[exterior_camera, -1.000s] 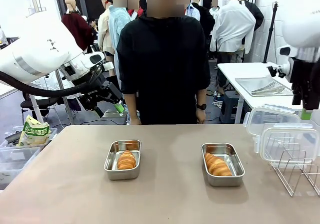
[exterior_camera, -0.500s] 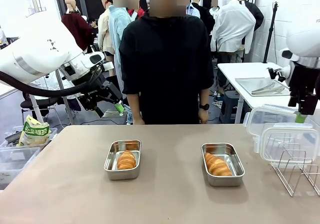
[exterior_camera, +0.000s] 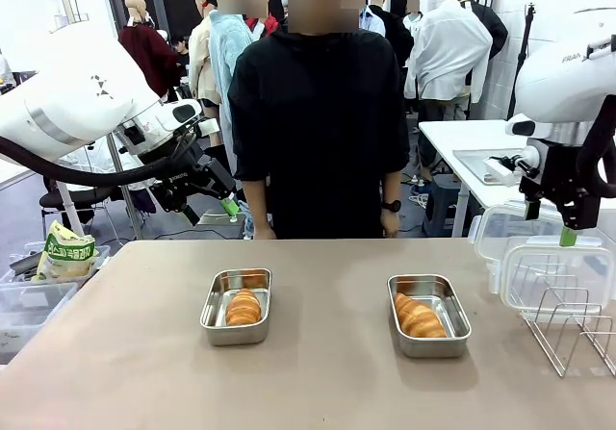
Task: Place the bread in airtight containers.
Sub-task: Pick up one Airtight Container lid and hand it to the human.
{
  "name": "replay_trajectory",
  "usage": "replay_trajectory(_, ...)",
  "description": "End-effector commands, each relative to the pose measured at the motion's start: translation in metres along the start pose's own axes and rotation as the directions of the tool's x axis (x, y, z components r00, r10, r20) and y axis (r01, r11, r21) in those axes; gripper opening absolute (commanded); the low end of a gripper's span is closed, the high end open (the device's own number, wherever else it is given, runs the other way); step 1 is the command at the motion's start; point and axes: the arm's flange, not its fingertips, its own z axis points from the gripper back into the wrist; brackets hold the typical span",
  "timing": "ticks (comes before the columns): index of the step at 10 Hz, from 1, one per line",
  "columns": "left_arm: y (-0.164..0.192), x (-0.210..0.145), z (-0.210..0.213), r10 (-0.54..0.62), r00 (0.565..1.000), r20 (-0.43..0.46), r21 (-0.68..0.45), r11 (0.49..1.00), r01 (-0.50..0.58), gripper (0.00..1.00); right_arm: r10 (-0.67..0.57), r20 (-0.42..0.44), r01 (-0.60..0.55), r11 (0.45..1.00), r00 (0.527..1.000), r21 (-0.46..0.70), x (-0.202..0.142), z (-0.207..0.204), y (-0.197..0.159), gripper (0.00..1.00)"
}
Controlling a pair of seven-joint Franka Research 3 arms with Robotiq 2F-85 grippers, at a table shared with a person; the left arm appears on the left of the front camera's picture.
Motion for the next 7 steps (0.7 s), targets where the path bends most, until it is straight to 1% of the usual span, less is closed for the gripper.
replay_trajectory(1, 0.000, 0.001, 0.001, -0.001, 1.000, 0.000, 0.020, 1.000, 0.001, 1.00, -0.009, 0.016, 0.009, 1.000, 1.000, -0.001, -0.012, -0.001, -0.005, 1.00)
replay_trajectory(3, 0.000, 0.001, 0.001, -0.001, 1.000, 0.000, 0.020, 1.000, 0.001, 1.00, -0.039, 0.076, 0.042, 0.998, 0.996, -0.037, -0.020, -0.009, 0.000, 1.00)
replay_trajectory(6, 0.000, 0.001, 0.001, -0.001, 1.000, 0.000, 0.020, 1.000, 0.001, 1.00, -0.087, 0.067, 0.091, 0.995, 0.994, -0.051, -0.028, -0.022, -0.003, 1.00)
replay_trajectory(7, 0.000, 0.001, 0.001, -0.001, 1.000, 0.000, 0.020, 1.000, 0.001, 1.00, -0.088, 0.086, 0.092, 0.995, 0.992, -0.047, -0.033, -0.029, -0.004, 1.00)
